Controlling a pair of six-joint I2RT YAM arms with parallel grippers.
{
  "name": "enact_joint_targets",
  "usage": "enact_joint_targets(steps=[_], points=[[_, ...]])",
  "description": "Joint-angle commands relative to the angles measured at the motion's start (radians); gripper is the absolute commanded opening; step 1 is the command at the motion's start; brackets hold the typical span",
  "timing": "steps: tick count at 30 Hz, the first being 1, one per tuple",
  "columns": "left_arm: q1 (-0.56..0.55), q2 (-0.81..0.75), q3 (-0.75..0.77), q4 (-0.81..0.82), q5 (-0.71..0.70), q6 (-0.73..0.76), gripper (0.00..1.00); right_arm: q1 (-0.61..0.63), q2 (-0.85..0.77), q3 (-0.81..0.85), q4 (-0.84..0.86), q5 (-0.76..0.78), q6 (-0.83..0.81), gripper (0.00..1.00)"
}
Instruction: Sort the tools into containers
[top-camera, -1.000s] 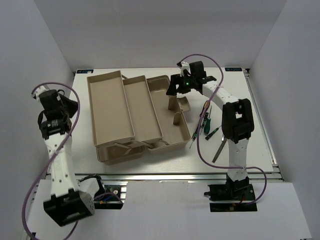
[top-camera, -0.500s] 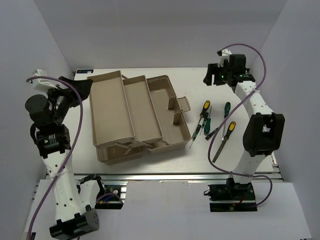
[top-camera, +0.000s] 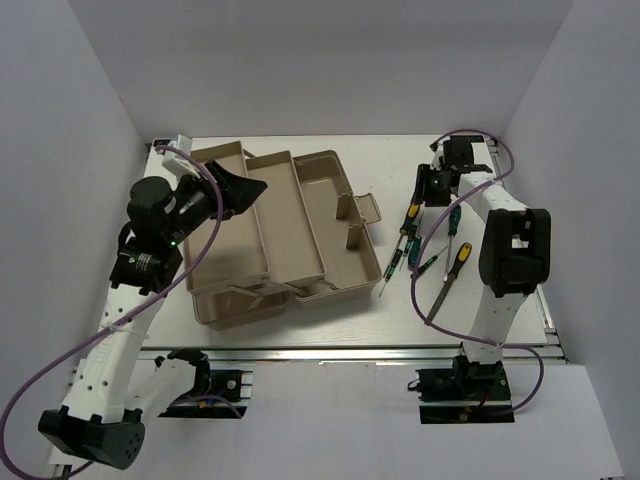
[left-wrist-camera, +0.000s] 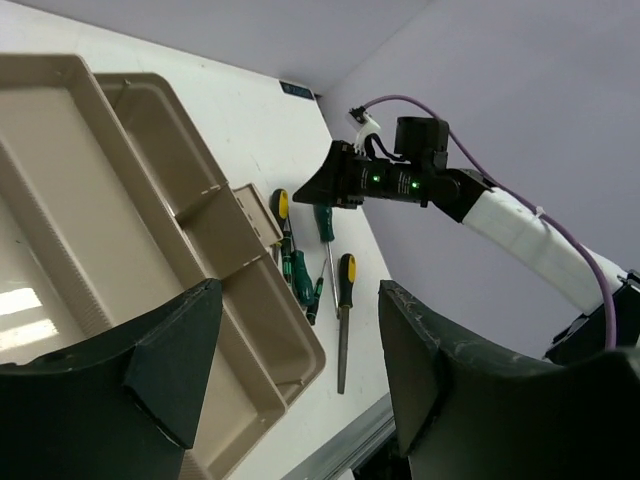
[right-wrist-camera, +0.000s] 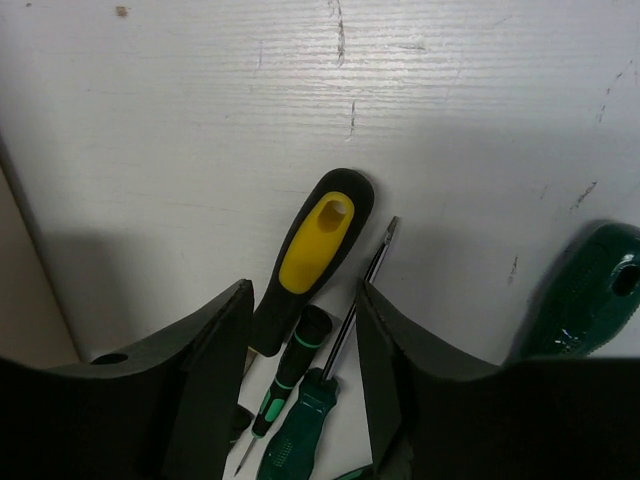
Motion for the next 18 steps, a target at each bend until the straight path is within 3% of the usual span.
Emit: enact_joint_targets(steps=[1, 14, 18], points=[[-0.076, 0.02, 0.013, 0.009, -0.139, 0.019, 0.74, 0.007, 0.038, 0.011, 0.024, 0.016, 0.043, 0.52], [-0.144, 0.058, 0.034, -0.019, -0.196, 0.014, 0.75, 0.07, 0.142, 0.057, 0.038, 0.068, 0.113, 0.56], [-0.159, 0.063, 0.02, -0.02, -0.211, 0.006, 0.75, 0.105, 0.177, 0.071, 0.037, 0.158, 0.162, 0.54]])
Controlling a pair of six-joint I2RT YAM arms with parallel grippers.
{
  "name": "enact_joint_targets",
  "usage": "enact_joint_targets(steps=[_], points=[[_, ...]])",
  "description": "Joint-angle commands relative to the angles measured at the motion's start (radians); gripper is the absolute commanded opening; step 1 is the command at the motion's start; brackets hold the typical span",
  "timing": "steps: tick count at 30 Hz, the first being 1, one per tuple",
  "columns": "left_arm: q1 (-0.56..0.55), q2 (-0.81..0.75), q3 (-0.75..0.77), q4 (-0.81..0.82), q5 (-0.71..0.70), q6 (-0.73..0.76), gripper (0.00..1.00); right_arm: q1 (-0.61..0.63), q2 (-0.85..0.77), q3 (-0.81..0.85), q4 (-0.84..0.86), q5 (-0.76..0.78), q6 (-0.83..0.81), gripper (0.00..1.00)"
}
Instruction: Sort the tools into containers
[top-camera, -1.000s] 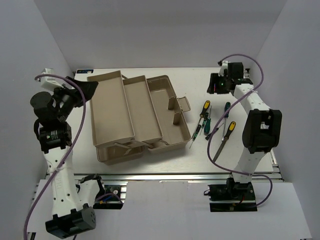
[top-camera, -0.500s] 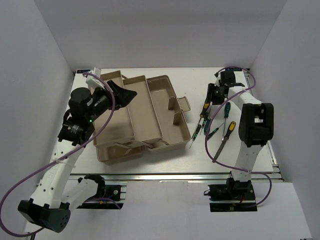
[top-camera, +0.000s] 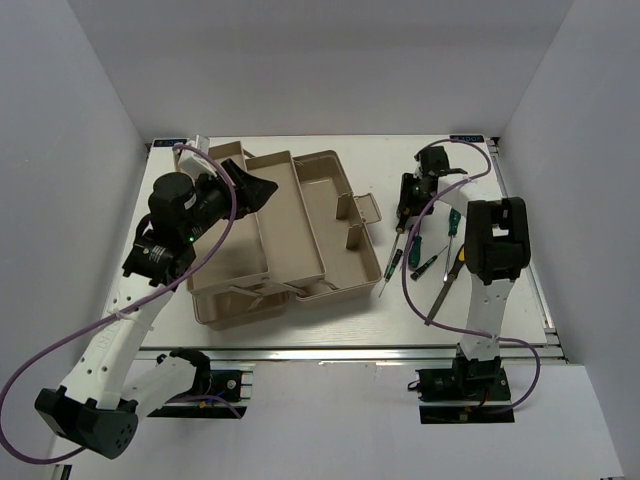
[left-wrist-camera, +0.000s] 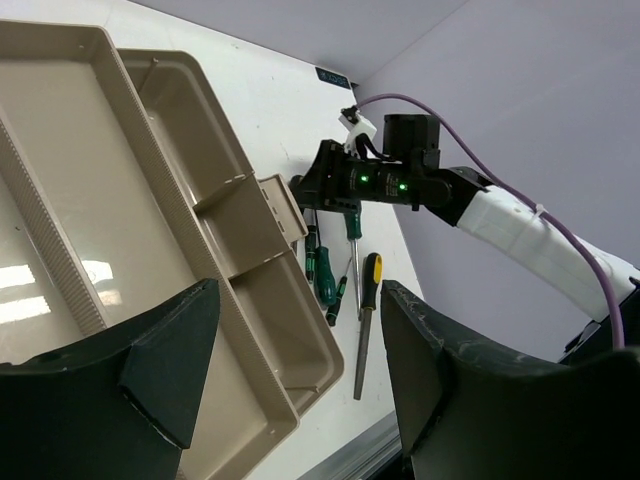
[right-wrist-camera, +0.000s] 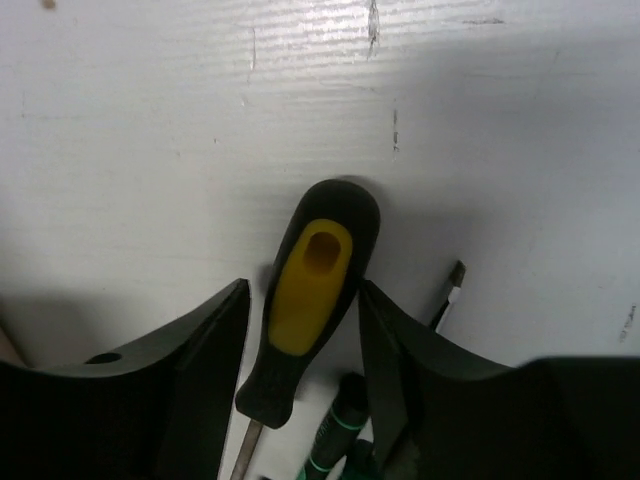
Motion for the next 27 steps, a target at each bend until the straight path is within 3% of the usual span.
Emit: enact_joint_targets(steps=[1, 3, 8, 14, 20, 27], points=[[-0.015, -0.003, 0.008, 0.002, -0.03, -0.007, 0.75, 0.036, 0.028, 0.033, 0.016, 0.113, 0.06, 0.51], [-0.023, -0.001, 0.002, 0.001, -0.037, -0.01, 0.75, 0.042, 0.041, 0.03, 0.017, 0.14, 0.089, 0.48], [-0.048, 0.014, -0.017, 0.01, -0.045, -0.02, 0.75, 0.042, 0.071, 0.062, 0.026, 0.15, 0.106, 0.26], [-0.092, 0.063, -0.014, 0.036, -0.047, -0.015, 0.75, 0.029, 0.049, 0.161, 0.031, 0.033, 0.134, 0.02], [-0.111, 0.083, -0.02, 0.077, -0.048, -0.02, 0.75, -0.017, -0.051, 0.204, 0.019, -0.043, 0.149, 0.0], [-0.118, 0.074, -0.051, 0.11, -0.044, -0.02, 0.75, -0.036, -0.218, 0.228, 0.083, 0.053, -0.008, 0.0]])
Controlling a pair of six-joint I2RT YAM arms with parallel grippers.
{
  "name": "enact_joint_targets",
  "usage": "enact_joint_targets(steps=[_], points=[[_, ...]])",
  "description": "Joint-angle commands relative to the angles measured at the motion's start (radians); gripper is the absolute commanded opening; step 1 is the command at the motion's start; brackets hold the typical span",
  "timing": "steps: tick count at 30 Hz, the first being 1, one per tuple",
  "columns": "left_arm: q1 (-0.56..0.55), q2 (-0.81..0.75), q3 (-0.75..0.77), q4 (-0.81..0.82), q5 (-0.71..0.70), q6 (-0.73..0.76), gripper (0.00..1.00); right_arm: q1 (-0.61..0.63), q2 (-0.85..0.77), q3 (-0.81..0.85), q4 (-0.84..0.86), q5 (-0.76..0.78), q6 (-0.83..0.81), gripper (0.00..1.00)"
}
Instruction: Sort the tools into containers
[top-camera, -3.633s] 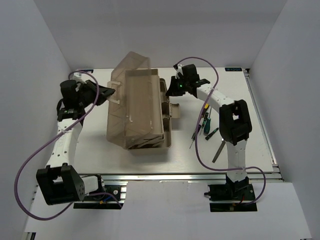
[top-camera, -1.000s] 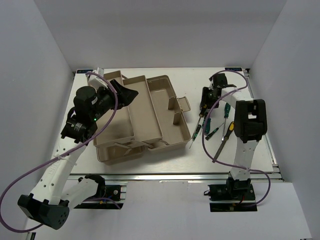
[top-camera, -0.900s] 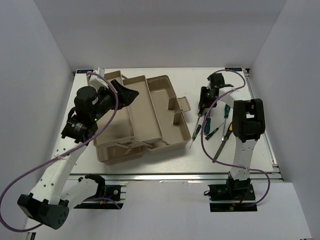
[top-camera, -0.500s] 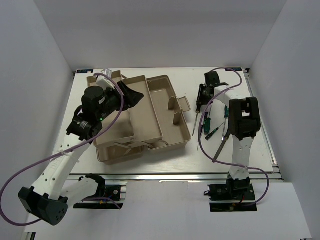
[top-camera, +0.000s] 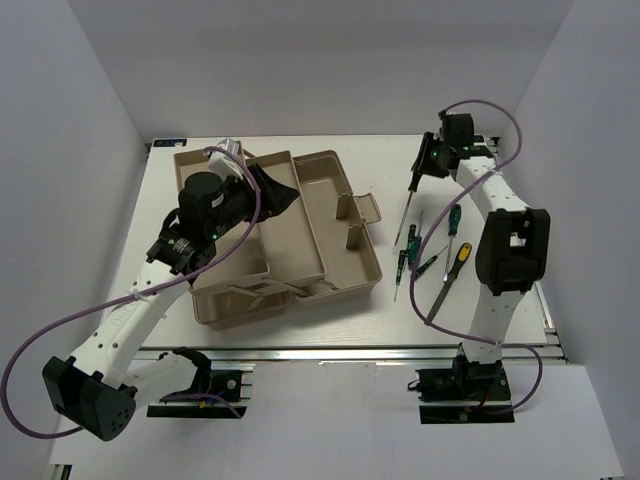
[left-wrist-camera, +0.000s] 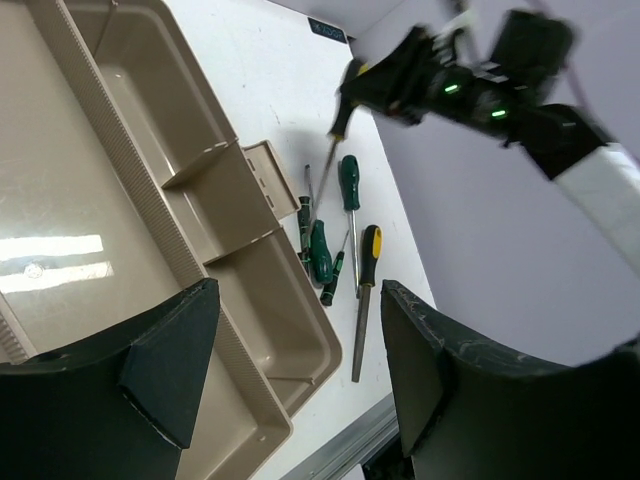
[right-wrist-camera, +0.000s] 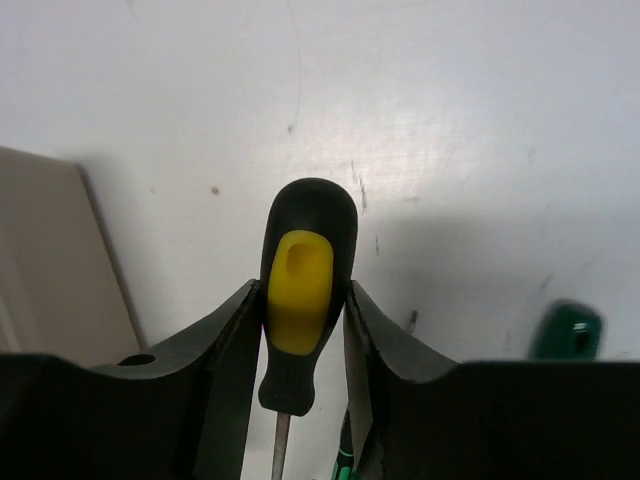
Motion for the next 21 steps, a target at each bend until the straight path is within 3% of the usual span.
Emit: enact_joint_targets(steps=[1, 8, 12, 21], points=[[-0.006, -0.02, -0.018, 0.04, -0.003, -0.002, 0.75, -0.002, -0.128, 0.092, 0.079, 0.031, -0.084, 0.0], [-0.006, -0.023, -0.024, 0.06, -0.001, 0.007, 0.76, 0.041, -0.168, 0.269, 0.05, -0.076, -0.136, 0.0], [-0.006, -0.04, -0.039, 0.071, 0.0, 0.007, 0.76, 0.129, -0.154, 0.351, -0.046, -0.153, -0.178, 0.0], [-0.008, -0.062, -0.029, 0.08, 0.014, 0.021, 0.77, 0.331, -0.17, 0.164, -0.107, -0.248, -0.162, 0.0]])
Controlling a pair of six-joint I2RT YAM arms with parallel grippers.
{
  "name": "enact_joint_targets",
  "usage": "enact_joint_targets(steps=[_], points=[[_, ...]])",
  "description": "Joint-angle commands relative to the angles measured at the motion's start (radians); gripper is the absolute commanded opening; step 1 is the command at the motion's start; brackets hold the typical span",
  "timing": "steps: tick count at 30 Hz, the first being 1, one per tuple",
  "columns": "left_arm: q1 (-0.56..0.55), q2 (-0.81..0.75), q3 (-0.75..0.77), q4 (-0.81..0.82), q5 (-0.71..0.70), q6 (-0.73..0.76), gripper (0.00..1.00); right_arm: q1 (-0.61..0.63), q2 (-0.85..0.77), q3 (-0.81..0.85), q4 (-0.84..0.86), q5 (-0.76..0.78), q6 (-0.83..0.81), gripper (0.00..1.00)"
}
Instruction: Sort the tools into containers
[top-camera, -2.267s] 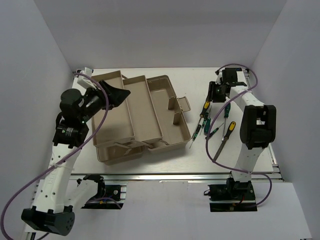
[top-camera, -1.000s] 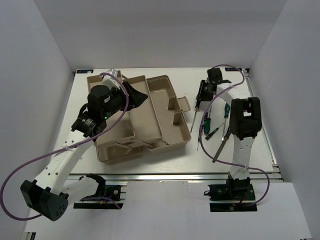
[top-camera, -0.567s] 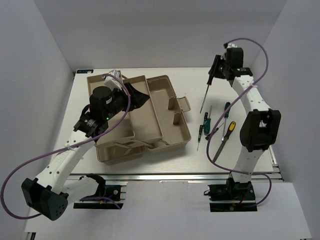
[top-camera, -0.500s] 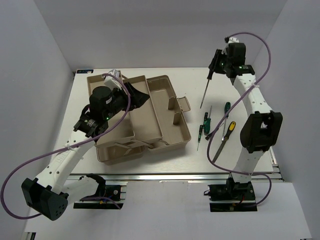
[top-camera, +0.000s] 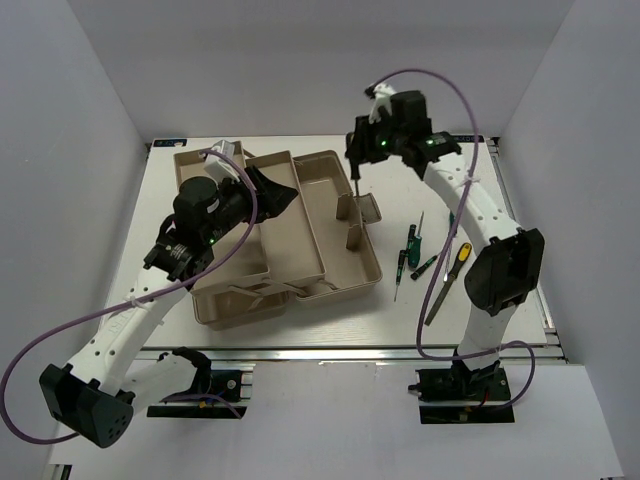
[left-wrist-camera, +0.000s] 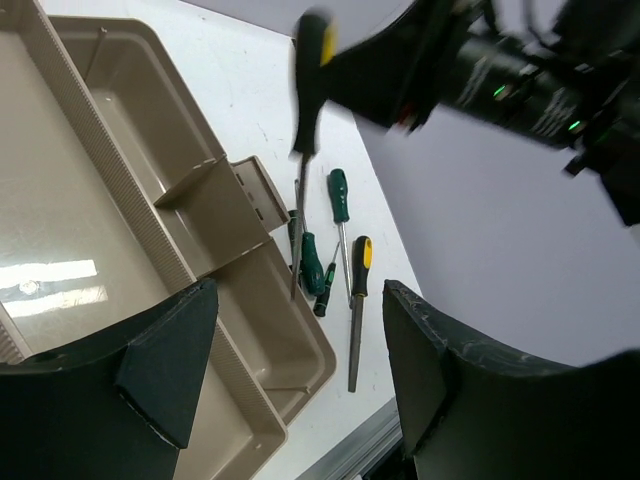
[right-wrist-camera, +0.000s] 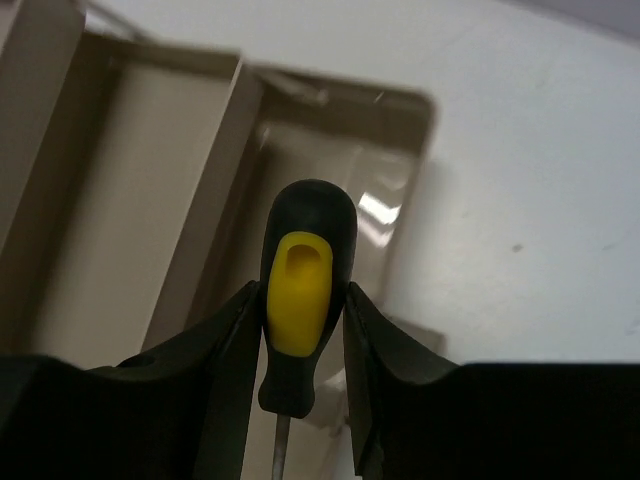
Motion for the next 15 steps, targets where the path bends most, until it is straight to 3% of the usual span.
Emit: enact_joint_targets(steps=[1, 6, 9, 10, 12, 15], points=[[-0.009, -0.022, 0.01, 0.029, 0.018, 0.018, 0.77, 0.053, -0.017, -0.06, -0.033, -0.057, -0.004, 0.0], [-0.023, -0.012, 0.003, 0.052, 0.021, 0.02, 0.77, 0.12, -0.002, -0.174, -0.024, -0.059, -0.004, 0.0], [-0.029, -0.012, -0.008, 0.065, 0.02, 0.02, 0.77, 0.139, 0.0, -0.229, -0.021, -0.048, -0.042, 0.36], [-0.03, -0.014, -0.011, 0.072, 0.02, 0.02, 0.77, 0.139, -0.002, -0.238, -0.021, -0.048, -0.065, 0.43], [-0.032, -0.015, -0.022, 0.076, 0.02, 0.024, 0.77, 0.137, -0.014, -0.248, -0.023, -0.036, -0.094, 0.55], [-0.033, -0.014, -0.036, 0.088, 0.024, 0.029, 0.77, 0.127, -0.055, -0.248, -0.021, -0.011, -0.165, 0.62]])
